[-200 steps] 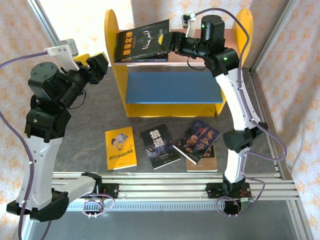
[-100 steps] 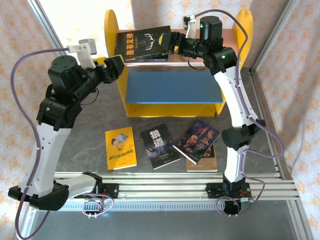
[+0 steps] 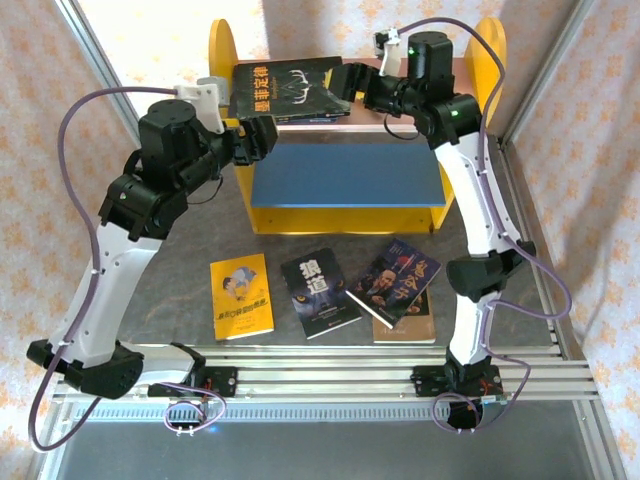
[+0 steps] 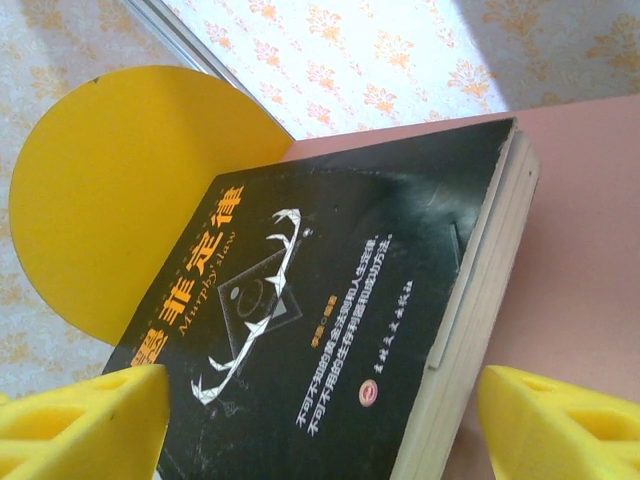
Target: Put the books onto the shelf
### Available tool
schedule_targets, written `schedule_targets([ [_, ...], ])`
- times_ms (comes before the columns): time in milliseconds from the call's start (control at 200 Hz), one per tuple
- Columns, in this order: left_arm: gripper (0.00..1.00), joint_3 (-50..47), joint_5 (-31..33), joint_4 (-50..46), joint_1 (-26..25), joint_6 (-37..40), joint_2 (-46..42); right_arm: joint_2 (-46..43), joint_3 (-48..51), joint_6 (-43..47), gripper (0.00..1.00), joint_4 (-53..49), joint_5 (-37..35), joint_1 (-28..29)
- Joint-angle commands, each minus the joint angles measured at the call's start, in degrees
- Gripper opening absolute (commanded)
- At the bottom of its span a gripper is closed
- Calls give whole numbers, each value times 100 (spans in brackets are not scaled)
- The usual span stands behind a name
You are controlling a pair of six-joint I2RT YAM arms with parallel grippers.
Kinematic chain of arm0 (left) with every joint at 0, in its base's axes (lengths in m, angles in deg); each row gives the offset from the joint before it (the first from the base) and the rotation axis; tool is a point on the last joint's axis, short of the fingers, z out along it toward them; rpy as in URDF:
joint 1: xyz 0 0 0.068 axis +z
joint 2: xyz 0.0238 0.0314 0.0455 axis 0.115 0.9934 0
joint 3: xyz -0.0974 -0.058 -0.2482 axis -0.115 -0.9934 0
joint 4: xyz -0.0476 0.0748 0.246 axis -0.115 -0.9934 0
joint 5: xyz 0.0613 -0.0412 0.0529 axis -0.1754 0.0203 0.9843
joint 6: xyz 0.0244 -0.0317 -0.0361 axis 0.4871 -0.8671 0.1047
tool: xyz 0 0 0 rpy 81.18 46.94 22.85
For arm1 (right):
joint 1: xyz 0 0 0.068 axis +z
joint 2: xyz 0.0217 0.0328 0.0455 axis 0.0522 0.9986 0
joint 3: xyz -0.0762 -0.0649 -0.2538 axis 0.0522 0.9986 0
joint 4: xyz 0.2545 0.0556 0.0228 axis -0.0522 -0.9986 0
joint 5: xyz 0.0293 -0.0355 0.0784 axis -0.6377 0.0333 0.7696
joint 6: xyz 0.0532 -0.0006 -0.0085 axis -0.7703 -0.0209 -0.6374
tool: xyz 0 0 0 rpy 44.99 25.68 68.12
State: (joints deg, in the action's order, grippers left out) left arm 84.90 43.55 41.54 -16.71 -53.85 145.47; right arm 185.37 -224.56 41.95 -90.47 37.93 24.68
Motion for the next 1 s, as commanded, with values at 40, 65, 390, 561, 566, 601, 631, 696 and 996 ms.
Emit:
schedule_targets([
  [40,79,207,186,-307,-104,167,181,-453,362,102,80,70,5,-24],
  [65,79,209,197,-311,-116,175,198,-486,417,95,80,88,28,-22],
  [390,80,178,487,-421,-226,347,317,-770,920,81,78,304,207,62],
  [561,80,211,646,-456,-221,404,378,-847,1049,95,78,372,259,125],
  [566,80,207,647,-458,-219,405,387,-849,1053,93,78,372,264,125],
  [601,81,230,670,-470,-221,415,407,-860,1065,100,78,381,286,135],
  [631,80,246,692,-485,-218,423,430,-860,1070,105,78,381,302,145],
  [696,81,293,726,-526,-219,449,477,-856,1075,108,77,389,343,168],
  [996,81,346,886,-553,-222,493,536,-869,1084,135,77,386,427,221],
])
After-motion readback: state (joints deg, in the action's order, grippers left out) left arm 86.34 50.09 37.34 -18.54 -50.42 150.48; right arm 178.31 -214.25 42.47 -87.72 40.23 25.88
